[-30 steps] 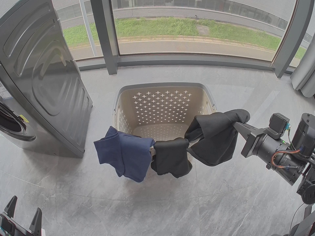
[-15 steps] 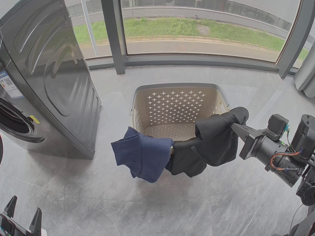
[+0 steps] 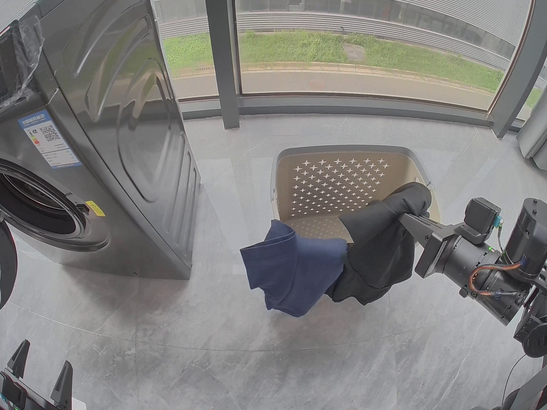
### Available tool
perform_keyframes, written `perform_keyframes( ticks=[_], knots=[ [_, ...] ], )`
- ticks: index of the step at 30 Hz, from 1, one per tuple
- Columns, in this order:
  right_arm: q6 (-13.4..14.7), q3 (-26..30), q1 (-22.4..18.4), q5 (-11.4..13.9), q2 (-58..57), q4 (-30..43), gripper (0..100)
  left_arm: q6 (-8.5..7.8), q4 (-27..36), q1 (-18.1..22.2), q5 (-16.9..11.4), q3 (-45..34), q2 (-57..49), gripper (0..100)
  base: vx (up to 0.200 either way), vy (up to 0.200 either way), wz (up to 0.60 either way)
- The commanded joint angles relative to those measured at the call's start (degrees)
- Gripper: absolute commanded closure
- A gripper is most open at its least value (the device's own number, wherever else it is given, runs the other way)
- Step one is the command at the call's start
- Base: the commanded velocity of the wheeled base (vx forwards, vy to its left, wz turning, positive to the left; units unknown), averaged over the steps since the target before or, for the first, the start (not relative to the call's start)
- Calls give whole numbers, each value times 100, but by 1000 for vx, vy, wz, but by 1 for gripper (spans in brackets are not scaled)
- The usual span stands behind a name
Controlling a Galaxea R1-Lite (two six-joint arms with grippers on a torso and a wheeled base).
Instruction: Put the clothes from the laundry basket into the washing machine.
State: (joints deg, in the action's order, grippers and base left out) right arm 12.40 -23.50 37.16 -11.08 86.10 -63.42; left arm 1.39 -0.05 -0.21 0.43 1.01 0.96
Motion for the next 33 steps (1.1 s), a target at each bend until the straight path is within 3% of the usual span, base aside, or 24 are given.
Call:
perform_keyframes(
  ticks=[1,33],
  knots=[
    [-1,-14,20,9,12,-4,100,2,-4,3,1,-101,-88,0,0,200,0],
    [-9,-58,37,9,3,-13,100,2,-4,3,1,-101,-88,0,0,188,0]
  ],
)
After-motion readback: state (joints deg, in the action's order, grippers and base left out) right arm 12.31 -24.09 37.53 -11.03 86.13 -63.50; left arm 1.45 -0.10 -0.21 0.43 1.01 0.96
